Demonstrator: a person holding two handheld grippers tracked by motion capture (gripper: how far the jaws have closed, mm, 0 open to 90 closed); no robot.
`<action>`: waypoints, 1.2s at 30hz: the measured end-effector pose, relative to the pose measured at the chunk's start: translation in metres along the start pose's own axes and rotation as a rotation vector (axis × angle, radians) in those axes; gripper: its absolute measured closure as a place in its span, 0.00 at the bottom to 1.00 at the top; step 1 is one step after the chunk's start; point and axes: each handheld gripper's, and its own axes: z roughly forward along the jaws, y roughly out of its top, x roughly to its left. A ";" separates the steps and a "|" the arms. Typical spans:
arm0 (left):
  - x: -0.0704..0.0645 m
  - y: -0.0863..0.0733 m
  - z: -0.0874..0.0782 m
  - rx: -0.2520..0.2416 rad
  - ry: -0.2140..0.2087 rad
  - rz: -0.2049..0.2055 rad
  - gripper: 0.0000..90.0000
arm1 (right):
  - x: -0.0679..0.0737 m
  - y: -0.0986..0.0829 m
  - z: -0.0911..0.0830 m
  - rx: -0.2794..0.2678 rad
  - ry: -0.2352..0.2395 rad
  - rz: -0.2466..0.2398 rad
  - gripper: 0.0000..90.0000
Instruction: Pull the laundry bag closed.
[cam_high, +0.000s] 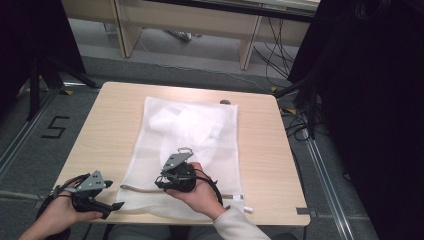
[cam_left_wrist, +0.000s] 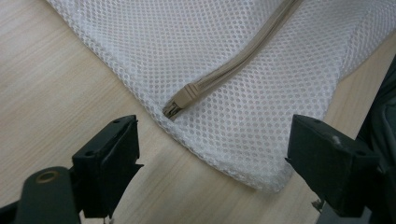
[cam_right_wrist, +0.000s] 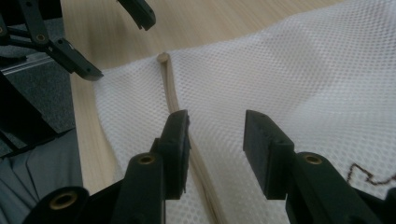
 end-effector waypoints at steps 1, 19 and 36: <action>0.000 0.000 0.000 0.000 0.000 0.000 0.18 | 0.001 0.002 0.002 0.002 0.008 -0.012 0.69; 0.000 -0.001 0.000 0.007 0.005 -0.018 0.18 | 0.013 0.018 0.029 0.018 0.041 -0.027 0.71; 0.002 -0.001 -0.001 0.000 -0.002 -0.018 0.18 | 0.019 0.032 0.049 0.031 0.072 -0.059 0.74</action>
